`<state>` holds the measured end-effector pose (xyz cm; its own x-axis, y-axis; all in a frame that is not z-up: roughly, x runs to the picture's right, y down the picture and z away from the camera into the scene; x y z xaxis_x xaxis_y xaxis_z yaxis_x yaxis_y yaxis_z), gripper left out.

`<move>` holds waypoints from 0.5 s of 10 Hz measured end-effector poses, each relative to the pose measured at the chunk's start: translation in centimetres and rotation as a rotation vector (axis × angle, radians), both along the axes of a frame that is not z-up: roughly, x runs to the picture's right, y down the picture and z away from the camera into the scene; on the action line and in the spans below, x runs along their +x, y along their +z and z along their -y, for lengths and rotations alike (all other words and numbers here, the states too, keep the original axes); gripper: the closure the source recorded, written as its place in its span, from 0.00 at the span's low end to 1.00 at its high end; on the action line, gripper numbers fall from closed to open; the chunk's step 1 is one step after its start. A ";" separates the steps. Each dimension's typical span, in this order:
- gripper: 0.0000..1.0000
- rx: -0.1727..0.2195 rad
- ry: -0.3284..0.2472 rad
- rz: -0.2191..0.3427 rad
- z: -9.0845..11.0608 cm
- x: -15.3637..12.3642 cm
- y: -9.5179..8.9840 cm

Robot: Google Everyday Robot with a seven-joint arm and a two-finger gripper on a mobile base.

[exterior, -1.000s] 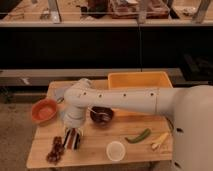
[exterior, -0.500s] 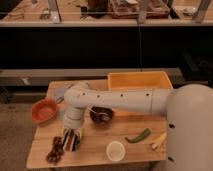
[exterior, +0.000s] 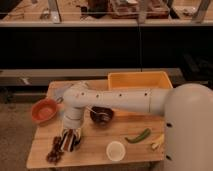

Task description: Place eraser in metal cup

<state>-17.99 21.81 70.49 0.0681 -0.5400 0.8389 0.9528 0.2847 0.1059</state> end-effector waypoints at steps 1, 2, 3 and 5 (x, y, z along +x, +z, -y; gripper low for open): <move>0.20 0.001 0.002 -0.001 0.0 0.0 0.0; 0.20 0.005 0.003 -0.003 0.1 0.1 -0.1; 0.20 0.008 0.002 -0.005 0.1 0.2 -0.1; 0.20 0.014 -0.003 -0.011 0.2 0.2 -0.2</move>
<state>-17.74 21.63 70.32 0.0752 -0.5521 0.8304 0.9548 0.2802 0.0998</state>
